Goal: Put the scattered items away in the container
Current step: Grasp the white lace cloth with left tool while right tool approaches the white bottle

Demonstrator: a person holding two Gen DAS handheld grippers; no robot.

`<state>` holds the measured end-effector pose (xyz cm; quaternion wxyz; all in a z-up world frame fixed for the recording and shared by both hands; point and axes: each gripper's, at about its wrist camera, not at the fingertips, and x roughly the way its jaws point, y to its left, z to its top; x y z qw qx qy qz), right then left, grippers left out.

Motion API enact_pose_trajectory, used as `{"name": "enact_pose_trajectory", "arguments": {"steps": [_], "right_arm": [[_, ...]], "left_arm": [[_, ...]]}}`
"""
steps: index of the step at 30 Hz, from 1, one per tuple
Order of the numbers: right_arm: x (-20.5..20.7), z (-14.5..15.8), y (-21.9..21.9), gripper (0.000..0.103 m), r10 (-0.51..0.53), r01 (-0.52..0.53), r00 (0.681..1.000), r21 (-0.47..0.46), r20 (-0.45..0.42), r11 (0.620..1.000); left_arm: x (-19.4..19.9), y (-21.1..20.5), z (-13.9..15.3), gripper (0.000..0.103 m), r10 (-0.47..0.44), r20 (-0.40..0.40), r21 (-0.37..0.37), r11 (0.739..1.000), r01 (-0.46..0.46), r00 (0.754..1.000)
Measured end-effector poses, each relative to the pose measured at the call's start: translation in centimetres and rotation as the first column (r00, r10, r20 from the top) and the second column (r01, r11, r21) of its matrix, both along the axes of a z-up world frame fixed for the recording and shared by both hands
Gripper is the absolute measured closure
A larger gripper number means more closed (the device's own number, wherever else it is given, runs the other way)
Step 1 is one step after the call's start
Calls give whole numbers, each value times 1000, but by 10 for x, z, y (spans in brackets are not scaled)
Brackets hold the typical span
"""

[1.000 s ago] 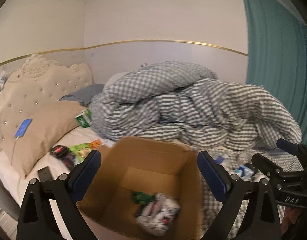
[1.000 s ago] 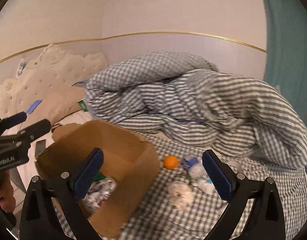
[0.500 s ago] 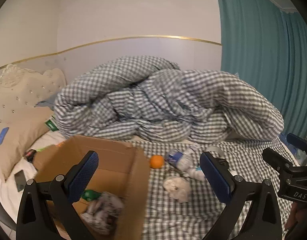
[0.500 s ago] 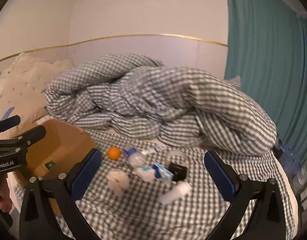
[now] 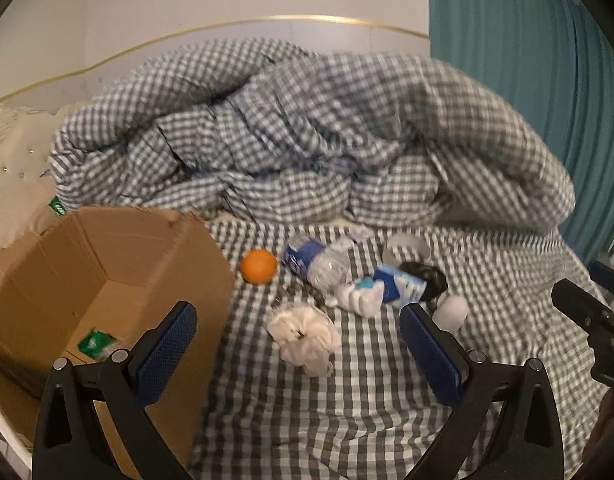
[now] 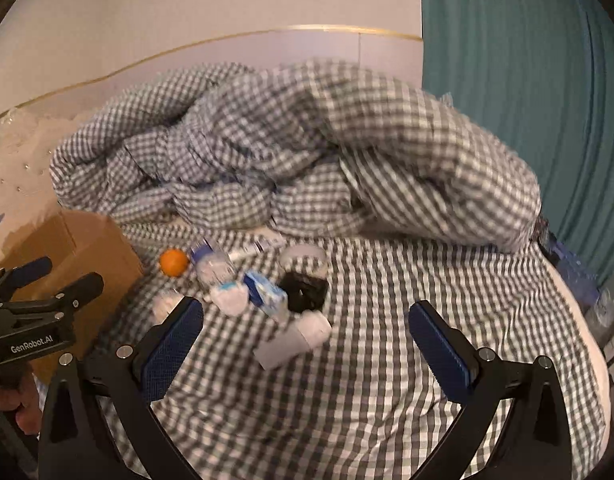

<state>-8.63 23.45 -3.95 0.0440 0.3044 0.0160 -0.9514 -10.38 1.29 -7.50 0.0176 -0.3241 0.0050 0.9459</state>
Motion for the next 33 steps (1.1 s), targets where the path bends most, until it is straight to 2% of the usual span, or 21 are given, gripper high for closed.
{"name": "enact_pose_trajectory", "arguments": {"steps": [6,13,15,18,20,21,22,23,24,27,33], "right_arm": [[-14,-34,11,0,-11,11,999,-9,50,1000],[-32,-65,16,0,-22,24,995,-18,97,1000],[-38,-73,16,0,-23,25,994,-21,109,999],[-45,-85,15,0,-21,24,992,-22,127,999],[-49,-92,13,0,-17,21,991,-27,136,999],[-52,-94,11,0,-16,20,990,-27,141,999],[-54,-95,9,0,-14,18,989,-26,145,999],[-57,-98,6,0,-12,15,989,-22,149,1000],[-58,-101,4,0,-10,13,988,-18,151,1000],[-64,-107,-4,0,-6,8,987,-8,161,1000],[-73,-118,-16,0,-15,20,981,-23,191,1000]], "left_arm": [[-28,21,-45,0,-47,57,-8,999,47,997],[-69,19,-102,0,-8,174,-4,1000,9,985],[-74,16,-112,1,2,187,11,1000,-4,982],[-79,13,-122,5,15,191,-4,1000,-14,981],[-83,11,-127,12,22,197,-2,1000,-22,980],[-84,11,-128,25,24,203,-2,1000,-24,979],[-87,10,-131,46,32,220,-7,999,-32,975],[-90,9,-133,58,44,236,-21,999,-40,971],[-92,8,-137,77,70,248,-47,997,-61,966],[-91,3,-138,87,49,243,-26,999,-44,969],[-85,0,-131,91,24,215,-23,1000,-20,976]]}}
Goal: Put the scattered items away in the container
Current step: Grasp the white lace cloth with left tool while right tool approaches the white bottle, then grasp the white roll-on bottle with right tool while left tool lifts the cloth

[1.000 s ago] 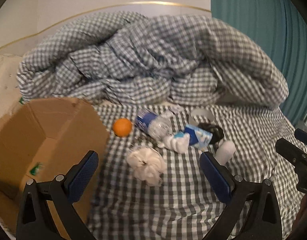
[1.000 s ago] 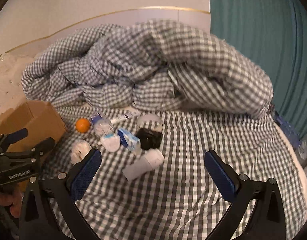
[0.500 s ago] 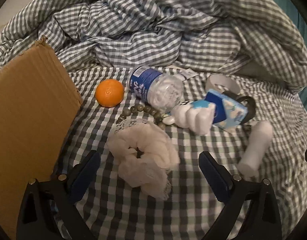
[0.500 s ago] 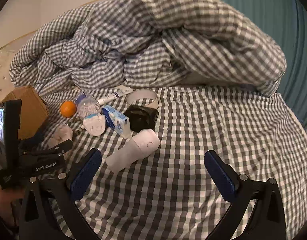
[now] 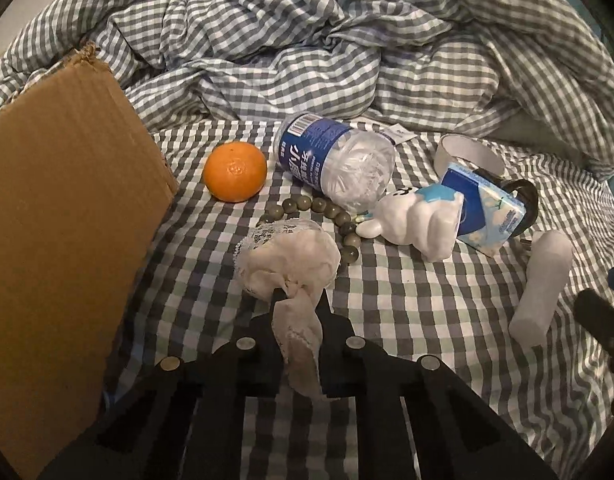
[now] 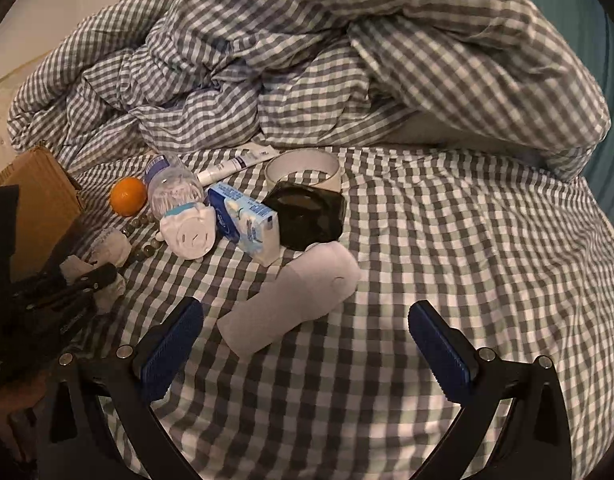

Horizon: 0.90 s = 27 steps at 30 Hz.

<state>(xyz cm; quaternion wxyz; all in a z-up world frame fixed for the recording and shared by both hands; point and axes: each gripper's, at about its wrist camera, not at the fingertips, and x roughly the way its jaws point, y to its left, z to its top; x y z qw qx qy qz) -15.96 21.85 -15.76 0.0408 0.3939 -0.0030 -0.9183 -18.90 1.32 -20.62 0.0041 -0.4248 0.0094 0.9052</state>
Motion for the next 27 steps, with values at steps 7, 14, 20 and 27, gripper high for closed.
{"name": "enact_pose_trajectory", "arguments": {"steps": [7,14,20,27], "right_arm": [[-6,-13,-9,0,-15,16,999,-34,36,999],[-25,-25,-12,0,-67,70,995,-46,69,996],[-39,-37,-24,8,-72,73,993,-12,92,997],[-42,-43,-18,47,-70,75,992,-51,101,996]], "left_arm": [[4,-6,13,91,4,-31,25,1000,-3,1000],[6,-11,25,91,9,-53,48,999,-7,999],[10,-16,31,91,5,-69,54,999,-1,998],[15,-20,34,91,-1,-75,63,998,6,997]]}}
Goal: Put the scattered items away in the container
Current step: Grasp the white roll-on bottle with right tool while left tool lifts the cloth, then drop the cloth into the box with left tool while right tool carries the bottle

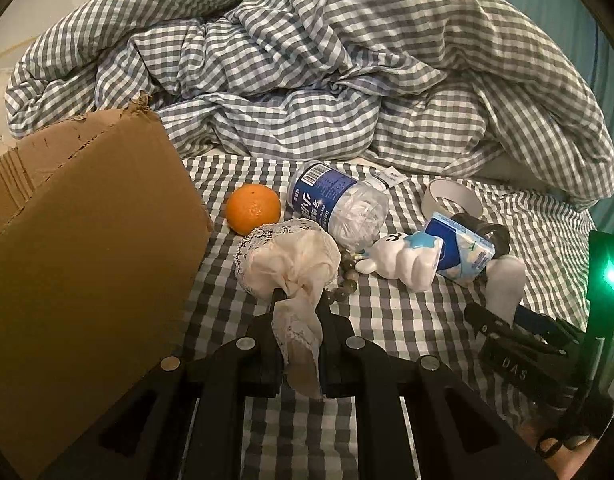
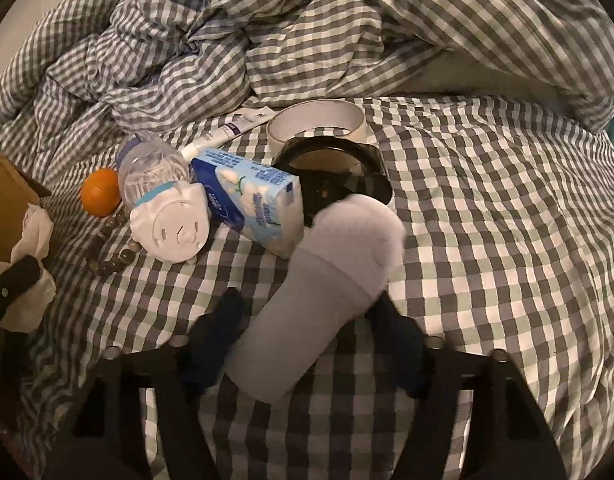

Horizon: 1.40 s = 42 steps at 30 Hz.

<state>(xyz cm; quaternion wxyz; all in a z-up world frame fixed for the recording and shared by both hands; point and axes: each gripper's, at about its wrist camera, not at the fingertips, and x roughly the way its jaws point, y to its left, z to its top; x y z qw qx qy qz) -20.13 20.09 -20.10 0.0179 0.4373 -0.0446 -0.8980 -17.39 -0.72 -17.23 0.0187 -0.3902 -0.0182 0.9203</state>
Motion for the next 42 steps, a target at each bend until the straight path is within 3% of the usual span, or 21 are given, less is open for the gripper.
{"name": "enact_pose_trajectory", "arguments": {"steps": [1,2,3,14,25,34,42], "right_arm": [[0,0,0,50,1,-1,1000,2,2,1000],[0,1,0,63,3,-3,1000,5,6,1000],[2,1,1,69,6,-6,1000,1,9,1000],[31,30,7,71,37,-38,999,-34,-9,999],[96,112,6,71,52,-61,989,-60,-138,996],[153,194,-15,71,89,-108,957,-56,-275,993],[180,237,-46,71,142,-169,924,-45,-354,985]], "left_arm": [[0,0,0,91,-1,0,2,1000,1,1000],[1,0,0,91,-1,0,3,1000,1,1000],[1,1,1,91,-1,1,4,1000,1,1000],[23,7,29,91,-10,-29,7,1000,10,1000],[76,3,104,91,-7,-128,-5,1000,7,992],[126,-19,164,91,18,-213,-14,1000,-21,977],[148,-63,189,91,65,-251,-61,995,-83,966]]}}
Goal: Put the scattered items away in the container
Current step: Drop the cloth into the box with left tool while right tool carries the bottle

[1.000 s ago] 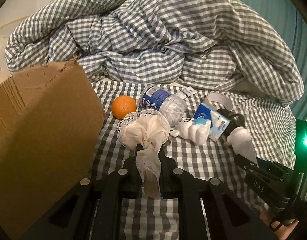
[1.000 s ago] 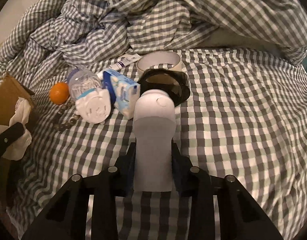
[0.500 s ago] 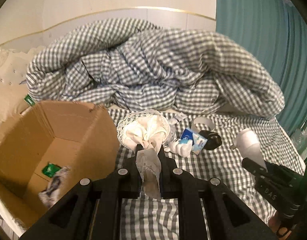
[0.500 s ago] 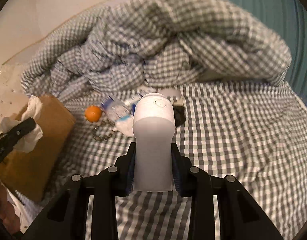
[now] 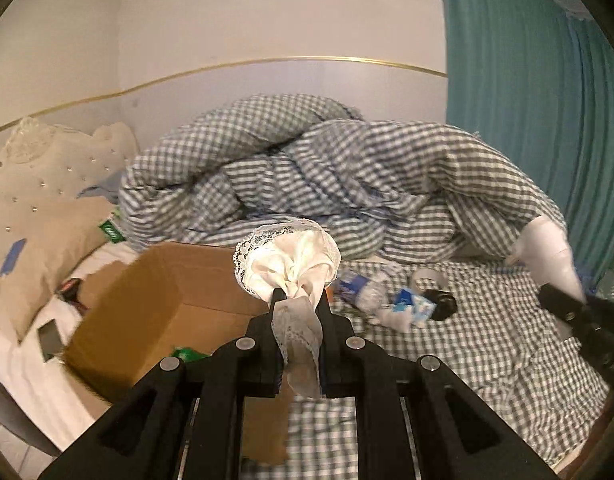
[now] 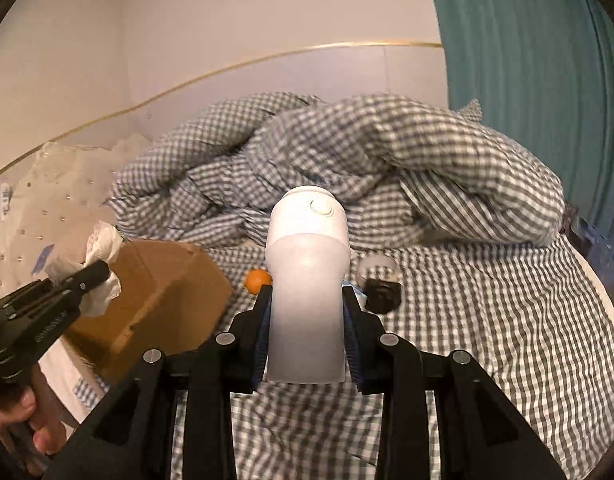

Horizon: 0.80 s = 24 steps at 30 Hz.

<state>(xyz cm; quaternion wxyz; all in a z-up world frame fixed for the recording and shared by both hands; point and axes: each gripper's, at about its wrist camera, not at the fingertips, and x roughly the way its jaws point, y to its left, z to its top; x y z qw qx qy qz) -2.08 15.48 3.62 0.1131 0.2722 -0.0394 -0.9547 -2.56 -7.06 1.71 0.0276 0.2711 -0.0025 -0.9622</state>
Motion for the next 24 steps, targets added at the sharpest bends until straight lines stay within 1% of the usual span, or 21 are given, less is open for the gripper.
{"name": "enact_pose_trajectory", "arguments": {"steps": [7,13,16,22,24], "right_arm": [[3,18,-31,71,41,-42,998,-16,-43,999],[-2,24,-68,71,105,-107,993,-35,-59,994],[-5,24,-90,71,142,-143,988,-23,-62,989],[-10,18,-123,71,199,-200,978,1,-54,980],[-12,15,-133,74,218,-217,975,11,-47,976]], "left_arm": [[4,-62,11,91,102,-5,-51,993,-102,995],[5,-111,12,91,174,7,-45,984,-173,985],[0,-127,6,91,179,29,-31,984,-178,983],[-12,-135,-9,90,158,58,-27,987,-157,986],[-18,-137,-15,90,160,72,-31,987,-158,984]]}}
